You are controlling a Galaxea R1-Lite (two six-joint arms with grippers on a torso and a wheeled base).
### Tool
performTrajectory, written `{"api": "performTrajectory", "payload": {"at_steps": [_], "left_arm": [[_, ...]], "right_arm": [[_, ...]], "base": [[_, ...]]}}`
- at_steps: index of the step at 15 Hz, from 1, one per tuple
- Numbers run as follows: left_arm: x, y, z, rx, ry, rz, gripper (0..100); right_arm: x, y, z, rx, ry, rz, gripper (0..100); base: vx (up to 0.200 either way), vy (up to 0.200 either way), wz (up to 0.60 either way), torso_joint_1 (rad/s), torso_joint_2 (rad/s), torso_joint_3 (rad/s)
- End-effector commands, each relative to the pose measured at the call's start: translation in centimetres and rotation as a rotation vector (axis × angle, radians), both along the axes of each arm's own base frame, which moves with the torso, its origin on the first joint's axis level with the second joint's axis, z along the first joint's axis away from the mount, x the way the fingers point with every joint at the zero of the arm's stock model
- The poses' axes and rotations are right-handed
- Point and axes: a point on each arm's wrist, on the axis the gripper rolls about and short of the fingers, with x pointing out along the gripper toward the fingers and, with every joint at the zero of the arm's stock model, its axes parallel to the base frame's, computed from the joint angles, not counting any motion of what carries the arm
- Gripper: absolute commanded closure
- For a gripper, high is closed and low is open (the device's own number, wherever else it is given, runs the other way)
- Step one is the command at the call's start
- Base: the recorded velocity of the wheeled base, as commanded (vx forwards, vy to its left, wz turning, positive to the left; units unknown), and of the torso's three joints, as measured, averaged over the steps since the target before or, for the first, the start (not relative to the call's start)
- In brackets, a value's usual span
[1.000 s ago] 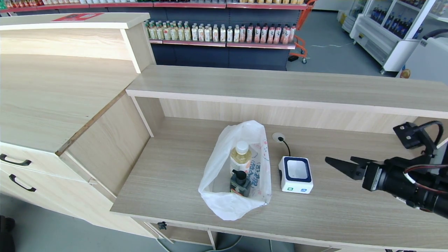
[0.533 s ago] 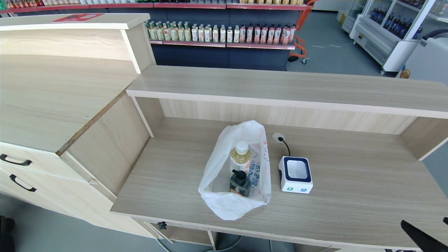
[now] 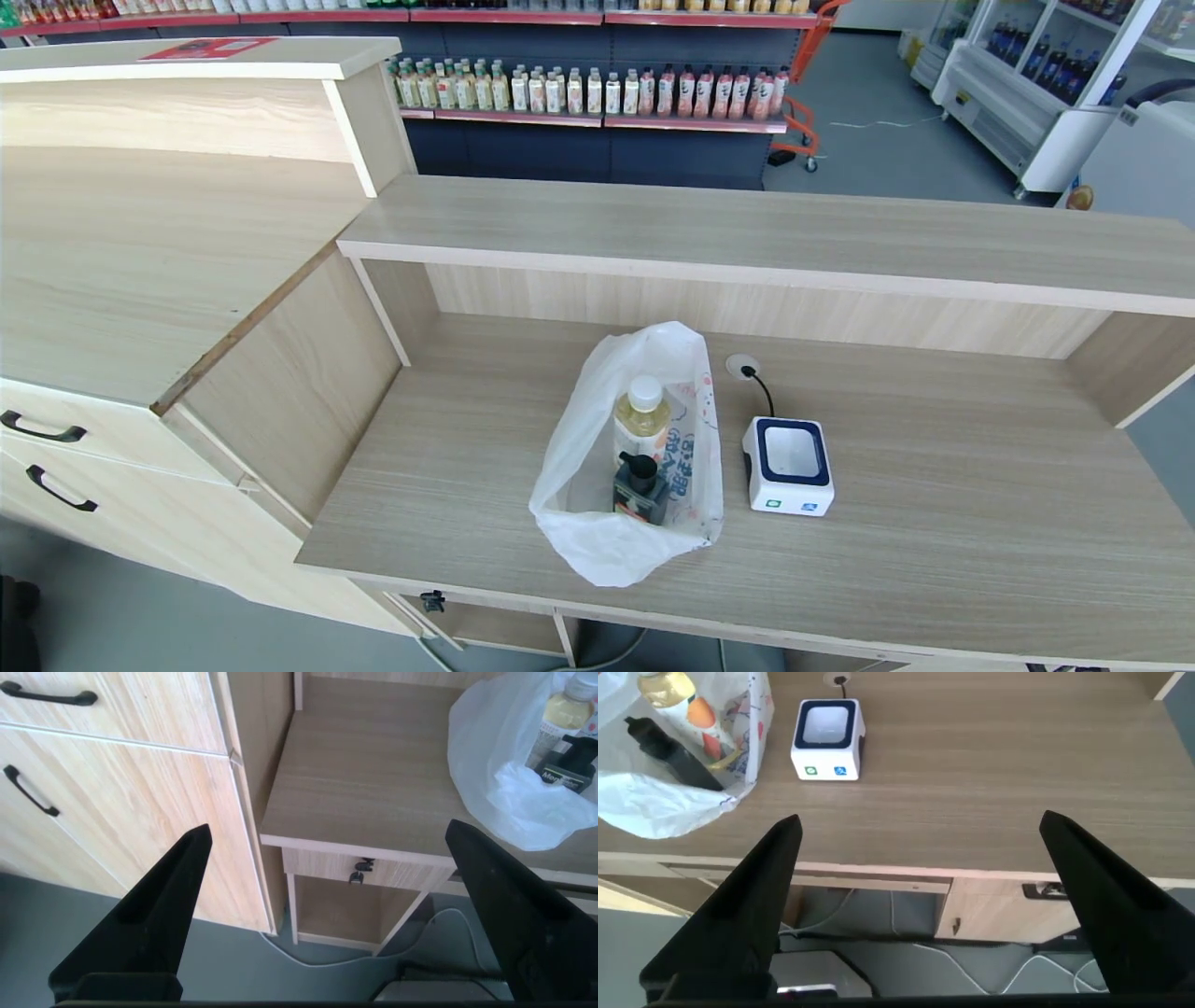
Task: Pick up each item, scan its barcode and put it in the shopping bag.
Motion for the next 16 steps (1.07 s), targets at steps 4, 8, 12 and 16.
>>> {"api": "performTrajectory", "payload": {"at_steps": [4, 8, 12, 16], "left_arm": [[0.00, 0.00, 0.00, 0.000, 0.000, 0.001, 0], [0.00, 0.00, 0.00, 0.000, 0.000, 0.001, 0], [0.00, 0.00, 0.00, 0.003, 0.000, -0.001, 0], [0.00, 0.00, 0.00, 0.025, 0.000, 0.002, 0]], "right_arm": [[-0.30, 0.00, -0.12, 0.006, -0.038, 0.001, 0], [-0.30, 0.00, -0.12, 0.006, -0.038, 0.001, 0], [-0.30, 0.00, -0.12, 0.004, -0.038, 0.001, 0], [-0.30, 0.00, -0.12, -0.002, -0.038, -0.001, 0]], "base": [[0.000, 0.000, 0.00, 0.000, 0.00, 0.000], [0.000, 0.000, 0.00, 0.000, 0.00, 0.000], [0.000, -0.050, 0.00, 0.001, 0.00, 0.001], [0.000, -0.200, 0.00, 0.005, 0.00, 0.002]]}}
